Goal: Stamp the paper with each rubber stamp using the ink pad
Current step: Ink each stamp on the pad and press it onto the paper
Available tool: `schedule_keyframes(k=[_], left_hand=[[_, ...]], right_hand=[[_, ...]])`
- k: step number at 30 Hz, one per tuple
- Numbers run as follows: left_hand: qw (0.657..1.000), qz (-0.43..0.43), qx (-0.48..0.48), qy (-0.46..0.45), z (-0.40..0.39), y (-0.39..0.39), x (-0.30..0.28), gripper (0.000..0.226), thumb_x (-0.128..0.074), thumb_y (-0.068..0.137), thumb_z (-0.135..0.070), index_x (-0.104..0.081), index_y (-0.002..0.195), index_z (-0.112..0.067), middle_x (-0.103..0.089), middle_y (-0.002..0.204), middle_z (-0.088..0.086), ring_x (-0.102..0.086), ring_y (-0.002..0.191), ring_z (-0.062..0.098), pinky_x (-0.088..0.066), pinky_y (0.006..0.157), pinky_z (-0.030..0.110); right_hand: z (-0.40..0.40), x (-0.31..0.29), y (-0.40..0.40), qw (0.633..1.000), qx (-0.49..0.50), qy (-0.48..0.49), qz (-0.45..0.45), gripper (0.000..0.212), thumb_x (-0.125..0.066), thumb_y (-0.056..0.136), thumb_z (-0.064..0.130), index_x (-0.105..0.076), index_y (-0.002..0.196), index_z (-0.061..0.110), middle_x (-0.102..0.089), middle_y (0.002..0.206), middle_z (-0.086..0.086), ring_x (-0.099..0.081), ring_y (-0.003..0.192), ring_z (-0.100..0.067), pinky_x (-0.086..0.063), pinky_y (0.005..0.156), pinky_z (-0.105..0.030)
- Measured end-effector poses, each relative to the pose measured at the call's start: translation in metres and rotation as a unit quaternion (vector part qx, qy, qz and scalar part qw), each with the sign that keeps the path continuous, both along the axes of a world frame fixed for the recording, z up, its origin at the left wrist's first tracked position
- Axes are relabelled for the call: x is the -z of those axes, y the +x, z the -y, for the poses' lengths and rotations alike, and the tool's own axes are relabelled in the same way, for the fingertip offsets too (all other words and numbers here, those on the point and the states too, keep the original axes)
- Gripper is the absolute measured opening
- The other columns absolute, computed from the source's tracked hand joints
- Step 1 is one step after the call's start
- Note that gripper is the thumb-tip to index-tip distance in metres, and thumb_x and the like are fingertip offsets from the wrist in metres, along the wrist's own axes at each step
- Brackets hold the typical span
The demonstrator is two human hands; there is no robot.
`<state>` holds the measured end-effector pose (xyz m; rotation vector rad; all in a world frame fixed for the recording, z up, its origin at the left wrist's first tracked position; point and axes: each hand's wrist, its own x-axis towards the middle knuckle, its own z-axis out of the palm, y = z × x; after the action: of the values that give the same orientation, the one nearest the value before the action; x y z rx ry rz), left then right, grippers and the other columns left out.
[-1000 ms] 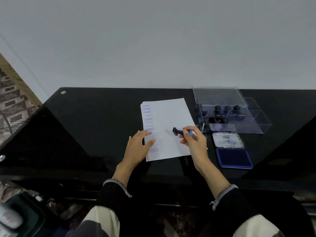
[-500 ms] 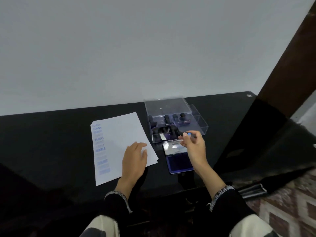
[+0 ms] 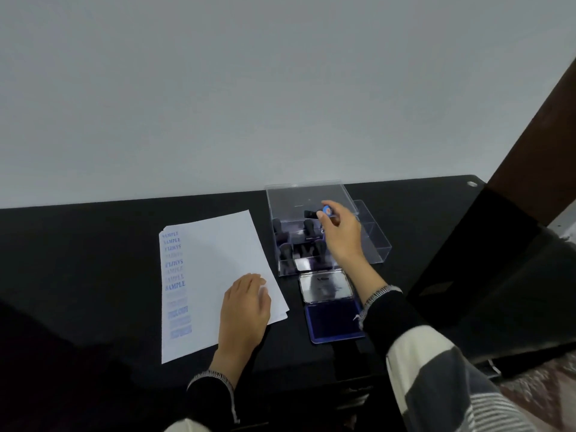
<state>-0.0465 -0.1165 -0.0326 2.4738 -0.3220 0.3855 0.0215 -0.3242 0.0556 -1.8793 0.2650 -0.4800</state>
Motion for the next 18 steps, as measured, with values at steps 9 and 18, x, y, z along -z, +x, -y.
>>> schedule_keyframes(k=[9,18], left_hand=[[1.0,0.002,-0.01,0.008,0.002,0.004,0.003,0.028,-0.045,0.094,-0.027,-0.063,0.11,-0.012,-0.064,0.114,-0.002,-0.058,0.109,0.016,-0.043,0.096,0.03],[1.0,0.013,-0.012,0.009,0.001,0.006,0.008,0.019,-0.054,0.094,-0.021,-0.062,0.109,-0.014,-0.063,0.112,-0.003,-0.057,0.106,0.015,-0.042,0.095,0.029]], right_hand=[[-0.005,0.001,0.061,0.977,-0.08,-0.18,-0.086,0.015,-0.059,0.094,0.019,-0.053,0.104,0.01,-0.059,0.099,-0.009,-0.05,0.078,-0.016,-0.04,0.064,-0.023],[-0.013,0.014,0.07,0.968,-0.068,-0.21,-0.115,0.015,-0.06,0.087,0.007,-0.047,0.093,0.011,-0.052,0.082,-0.006,-0.048,0.063,-0.019,-0.049,0.061,-0.033]])
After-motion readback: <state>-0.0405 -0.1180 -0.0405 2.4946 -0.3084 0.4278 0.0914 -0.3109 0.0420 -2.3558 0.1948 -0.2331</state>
